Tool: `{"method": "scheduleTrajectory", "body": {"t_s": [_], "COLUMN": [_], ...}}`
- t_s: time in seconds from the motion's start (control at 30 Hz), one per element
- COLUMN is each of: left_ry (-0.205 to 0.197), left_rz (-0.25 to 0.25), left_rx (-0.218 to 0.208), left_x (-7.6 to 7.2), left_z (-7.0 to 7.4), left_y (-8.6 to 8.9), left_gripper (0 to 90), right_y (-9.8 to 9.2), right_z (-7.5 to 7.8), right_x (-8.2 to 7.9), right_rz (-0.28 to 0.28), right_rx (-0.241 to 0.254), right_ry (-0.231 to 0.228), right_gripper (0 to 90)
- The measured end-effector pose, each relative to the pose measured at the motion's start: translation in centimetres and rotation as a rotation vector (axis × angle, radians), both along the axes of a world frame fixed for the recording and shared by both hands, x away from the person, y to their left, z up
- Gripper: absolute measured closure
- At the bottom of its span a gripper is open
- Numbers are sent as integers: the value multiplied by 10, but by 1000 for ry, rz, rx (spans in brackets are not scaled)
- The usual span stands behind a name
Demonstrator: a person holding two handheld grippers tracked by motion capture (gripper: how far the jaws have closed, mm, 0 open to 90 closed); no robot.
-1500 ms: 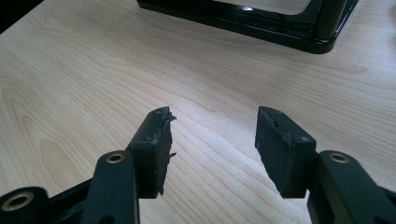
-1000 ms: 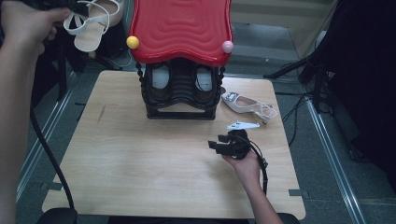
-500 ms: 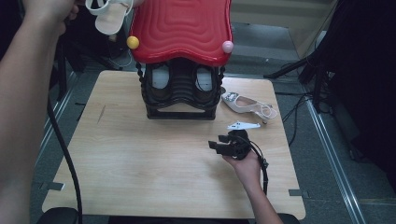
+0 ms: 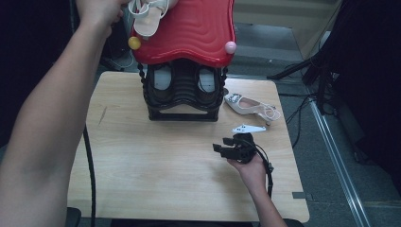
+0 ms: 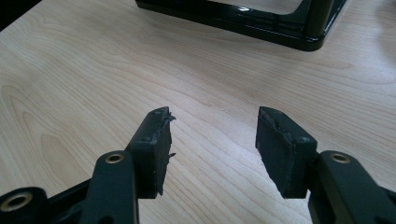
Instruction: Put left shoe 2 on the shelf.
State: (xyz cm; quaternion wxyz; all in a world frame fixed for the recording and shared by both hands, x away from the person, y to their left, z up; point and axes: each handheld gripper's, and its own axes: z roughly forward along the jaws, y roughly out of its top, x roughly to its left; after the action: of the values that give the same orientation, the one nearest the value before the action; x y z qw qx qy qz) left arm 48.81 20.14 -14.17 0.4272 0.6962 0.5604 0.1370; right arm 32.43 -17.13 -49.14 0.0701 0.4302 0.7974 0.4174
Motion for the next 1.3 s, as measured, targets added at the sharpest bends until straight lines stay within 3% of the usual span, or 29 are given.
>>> {"method": "scheduleTrajectory", "body": {"t_s": [0.27, 0.4, 0.47, 0.6, 0.8, 1.07, 1.3], "left_ry": [10, 3, 12, 35, 33, 3, -15], "left_rz": [2, 7, -10, -51, -73, -115, -129], "left_rx": [7, 5, 29, 46, 60, 7, 6], "left_x": [5, 0, -3, -7, -12, -15, -24], "left_z": [-18, -22, -22, -24, -27, -16, -4], "left_y": [-6, -7, -10, -14, -16, -8, 2], "left_gripper": [825, 814, 802, 717, 592, 481, 446], "right_y": [-4, -3, -2, -1, -2, -4, -6], "right_z": [0, 0, 0, 0, 0, 0, 1], "right_x": [-2, -4, -3, -3, -3, -2, -1], "right_rz": [-10, -7, -6, -5, -6, -10, -14], "right_rx": [3, 1, 0, -4, -5, -3, 2], "right_ry": [-1, 0, 1, -2, -5, -9, -10], "right_gripper": [467, 467, 467, 467, 469, 469, 470]}}
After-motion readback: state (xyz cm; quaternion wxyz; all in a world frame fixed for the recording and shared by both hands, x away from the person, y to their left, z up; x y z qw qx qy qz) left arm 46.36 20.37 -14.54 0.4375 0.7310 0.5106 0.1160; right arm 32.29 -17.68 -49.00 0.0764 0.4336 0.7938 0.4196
